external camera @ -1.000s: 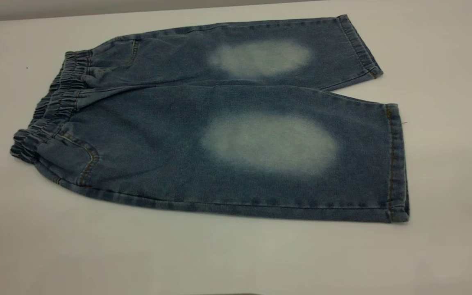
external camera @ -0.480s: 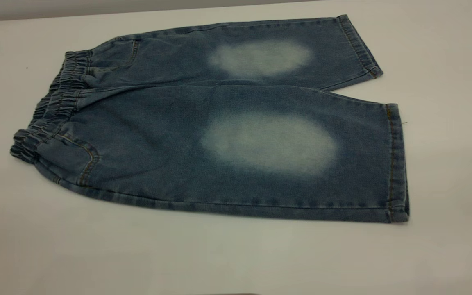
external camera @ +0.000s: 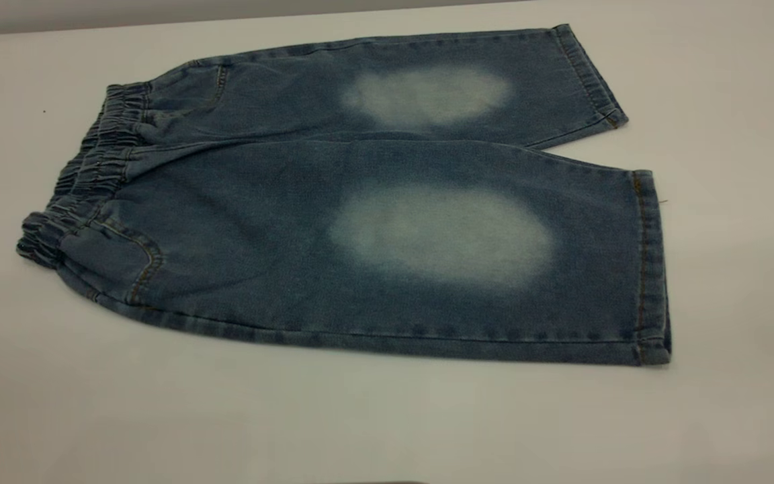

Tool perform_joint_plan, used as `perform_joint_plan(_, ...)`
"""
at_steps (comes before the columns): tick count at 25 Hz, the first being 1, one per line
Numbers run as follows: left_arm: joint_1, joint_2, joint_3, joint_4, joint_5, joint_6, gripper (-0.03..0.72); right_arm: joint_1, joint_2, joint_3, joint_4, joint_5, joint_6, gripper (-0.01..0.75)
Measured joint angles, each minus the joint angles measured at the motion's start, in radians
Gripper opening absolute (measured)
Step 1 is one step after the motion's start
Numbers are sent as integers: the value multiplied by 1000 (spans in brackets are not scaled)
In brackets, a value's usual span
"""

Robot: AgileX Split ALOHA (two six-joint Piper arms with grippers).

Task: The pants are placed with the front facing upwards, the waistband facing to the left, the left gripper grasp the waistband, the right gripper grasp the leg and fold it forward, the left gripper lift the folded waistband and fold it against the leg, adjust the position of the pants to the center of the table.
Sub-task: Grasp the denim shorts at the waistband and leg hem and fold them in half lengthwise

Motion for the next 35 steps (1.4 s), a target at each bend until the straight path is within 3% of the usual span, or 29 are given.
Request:
perform_joint_plan(14,0,0,0,2,0,-11,583,0,3,0,29,-2,11,526)
perform_joint_plan(19,0,110,-35,48,-5,-90,583,0,121,-76,86,-3,11,526)
perform_joint_plan(27,0,544,-106,74,-196,-171,583,0,448,-168,213,-118,-40,526)
perform_joint_plan(35,0,952,-191,82,-360,-268,583,0,710,-168,476,-210,-259,526)
